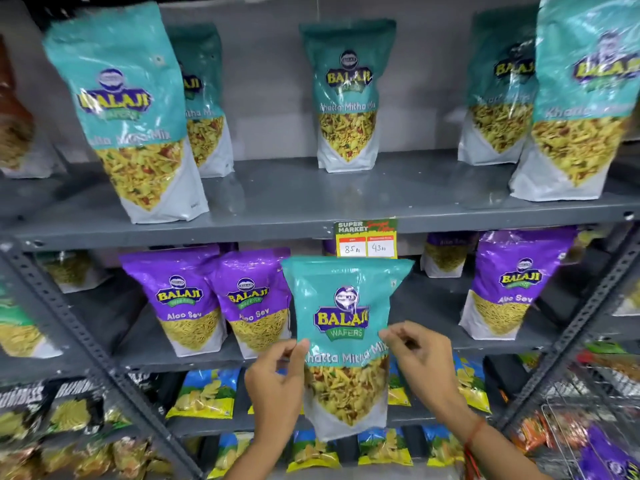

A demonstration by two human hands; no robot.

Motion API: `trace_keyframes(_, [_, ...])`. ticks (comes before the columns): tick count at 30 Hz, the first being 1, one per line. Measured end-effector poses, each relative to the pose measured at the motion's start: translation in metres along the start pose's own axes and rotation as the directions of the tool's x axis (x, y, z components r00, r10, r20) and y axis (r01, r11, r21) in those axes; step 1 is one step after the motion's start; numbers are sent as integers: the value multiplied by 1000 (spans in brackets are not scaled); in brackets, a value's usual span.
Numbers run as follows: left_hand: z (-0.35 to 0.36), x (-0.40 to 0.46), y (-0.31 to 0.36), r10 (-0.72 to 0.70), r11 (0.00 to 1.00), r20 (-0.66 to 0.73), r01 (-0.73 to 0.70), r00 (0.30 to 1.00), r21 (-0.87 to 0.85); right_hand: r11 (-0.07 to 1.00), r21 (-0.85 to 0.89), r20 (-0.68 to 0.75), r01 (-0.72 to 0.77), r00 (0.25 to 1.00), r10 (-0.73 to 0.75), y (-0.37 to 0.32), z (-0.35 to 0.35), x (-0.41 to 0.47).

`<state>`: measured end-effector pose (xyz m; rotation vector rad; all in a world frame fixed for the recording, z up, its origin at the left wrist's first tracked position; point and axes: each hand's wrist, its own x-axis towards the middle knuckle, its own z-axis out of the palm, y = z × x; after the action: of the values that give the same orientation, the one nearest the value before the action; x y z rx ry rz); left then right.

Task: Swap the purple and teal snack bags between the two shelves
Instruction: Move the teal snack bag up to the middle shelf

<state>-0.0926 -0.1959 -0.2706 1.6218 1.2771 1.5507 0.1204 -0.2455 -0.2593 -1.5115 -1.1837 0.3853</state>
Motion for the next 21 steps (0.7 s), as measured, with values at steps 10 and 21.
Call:
trace_keyframes(10, [-6, 159, 150, 266, 938, -155, -293, 951, -185, 911, 184, -268, 370, 910, -316, -171, -29, 130])
trace_keyframes(21, [39, 272, 174, 316, 948, -154, -317, 936, 17, 932, 46, -305, 360, 894, -330, -179, -11, 247])
